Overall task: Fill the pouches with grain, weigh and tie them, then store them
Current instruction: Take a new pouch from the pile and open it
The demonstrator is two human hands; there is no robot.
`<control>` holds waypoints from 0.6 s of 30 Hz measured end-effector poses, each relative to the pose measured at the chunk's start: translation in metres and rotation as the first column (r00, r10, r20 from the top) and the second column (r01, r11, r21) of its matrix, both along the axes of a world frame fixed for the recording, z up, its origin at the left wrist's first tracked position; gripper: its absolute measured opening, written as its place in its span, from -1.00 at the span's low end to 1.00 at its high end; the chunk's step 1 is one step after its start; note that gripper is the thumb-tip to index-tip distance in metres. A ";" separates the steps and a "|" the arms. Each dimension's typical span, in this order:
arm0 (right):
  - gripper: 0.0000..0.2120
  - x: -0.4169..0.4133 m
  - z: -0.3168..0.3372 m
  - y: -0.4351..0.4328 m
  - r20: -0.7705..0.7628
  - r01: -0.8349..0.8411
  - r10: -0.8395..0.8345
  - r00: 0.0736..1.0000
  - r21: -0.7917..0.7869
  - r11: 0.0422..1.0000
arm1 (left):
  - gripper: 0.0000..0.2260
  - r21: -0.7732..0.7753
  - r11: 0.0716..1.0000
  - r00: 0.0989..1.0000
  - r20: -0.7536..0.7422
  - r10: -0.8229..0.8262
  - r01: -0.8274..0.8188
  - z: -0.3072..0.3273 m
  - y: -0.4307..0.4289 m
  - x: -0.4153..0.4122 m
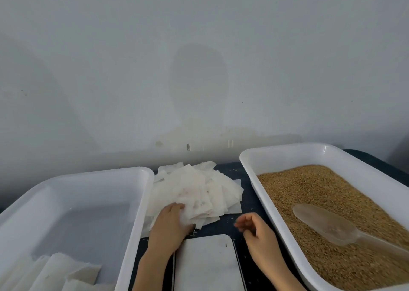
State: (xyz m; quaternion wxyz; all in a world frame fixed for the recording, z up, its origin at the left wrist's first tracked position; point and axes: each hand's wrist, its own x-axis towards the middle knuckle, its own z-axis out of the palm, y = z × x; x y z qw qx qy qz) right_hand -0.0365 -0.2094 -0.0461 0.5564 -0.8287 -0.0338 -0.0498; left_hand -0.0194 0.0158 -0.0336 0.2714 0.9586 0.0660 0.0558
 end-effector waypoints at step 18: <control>-0.82 -0.007 0.011 0.004 0.174 -0.097 0.077 0.982 0.111 0.989 | -0.91 -0.598 0.794 0.906 0.388 0.168 0.109 0.051 -0.027 -0.029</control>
